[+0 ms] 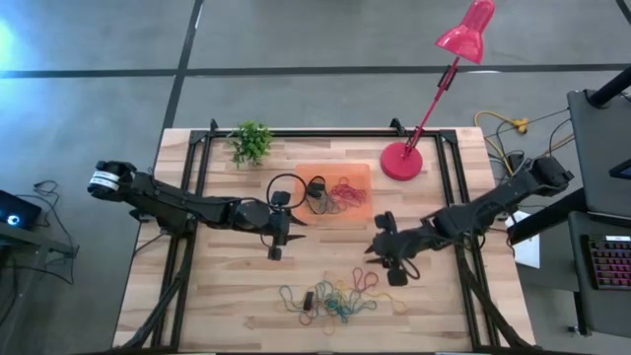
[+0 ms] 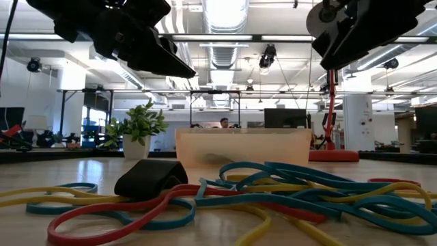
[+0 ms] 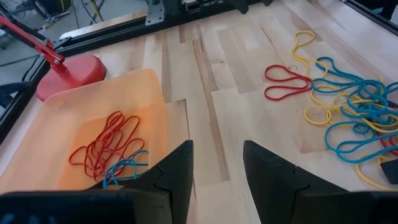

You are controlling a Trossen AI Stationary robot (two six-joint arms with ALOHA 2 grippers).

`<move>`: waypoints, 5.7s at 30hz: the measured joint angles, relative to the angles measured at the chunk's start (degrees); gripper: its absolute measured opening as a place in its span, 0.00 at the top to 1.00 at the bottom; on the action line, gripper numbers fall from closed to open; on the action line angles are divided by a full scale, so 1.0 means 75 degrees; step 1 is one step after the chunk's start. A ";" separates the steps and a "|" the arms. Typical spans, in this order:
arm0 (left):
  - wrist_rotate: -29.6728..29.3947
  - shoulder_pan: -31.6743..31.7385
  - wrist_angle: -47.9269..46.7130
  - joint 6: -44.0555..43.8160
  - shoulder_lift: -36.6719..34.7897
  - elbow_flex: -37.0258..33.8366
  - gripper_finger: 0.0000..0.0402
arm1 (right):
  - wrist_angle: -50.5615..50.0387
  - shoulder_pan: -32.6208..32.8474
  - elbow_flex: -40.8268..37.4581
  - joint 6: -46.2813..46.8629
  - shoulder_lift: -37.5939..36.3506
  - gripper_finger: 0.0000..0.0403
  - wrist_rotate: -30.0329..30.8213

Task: Pick and place rubber bands into bin
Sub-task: Put the black rubber band into the bin

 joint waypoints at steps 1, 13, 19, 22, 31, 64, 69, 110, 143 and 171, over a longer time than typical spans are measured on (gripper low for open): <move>0.0000 0.0000 0.0003 0.0000 0.0000 0.0011 0.69 | 0.0003 0.0030 0.0000 0.0006 0.0000 0.74 0.0007; 0.0000 0.0000 0.0044 0.0000 0.0000 0.0008 0.69 | 0.0058 0.0035 0.0000 -0.0042 0.0000 0.79 0.0033; 0.0003 0.0000 -0.0013 0.0007 -0.0040 0.0106 0.69 | 0.0071 0.0032 0.0042 -0.0391 -0.0003 0.81 0.0028; 0.0003 0.0000 -0.0006 0.0061 -0.0146 0.0157 0.69 | 0.0073 0.0029 0.0052 -0.0550 -0.0006 0.81 0.0028; 0.0003 0.0000 -0.0011 0.0021 -0.0896 0.0126 0.69 | 0.0164 0.0032 0.0055 -0.0832 -0.0009 0.82 0.0025; 0.1736 -0.1989 -0.0484 -0.2384 0.0063 0.0171 0.69 | 0.1251 0.0029 0.0052 -0.0098 -0.0003 0.82 -0.0048; 0.0965 -0.2404 -0.0417 -0.1329 0.0847 0.0435 0.69 | 0.0429 0.0029 0.0041 -0.0377 -0.0003 0.82 -0.0060; 0.0054 -0.2831 -0.1044 0.1467 0.3572 0.2134 0.69 | -0.0091 0.0452 0.0032 -0.0224 -0.0014 0.86 -0.0051; -0.0130 -0.2882 -0.0944 0.1676 0.4091 0.2698 0.69 | -0.0014 0.0702 -0.0218 0.0182 -0.0017 0.86 -0.0042; 0.0220 -0.2684 -0.0953 0.1612 0.4115 0.2669 0.98 | 0.0175 0.0702 -0.0326 0.0369 -0.0015 0.86 -0.0042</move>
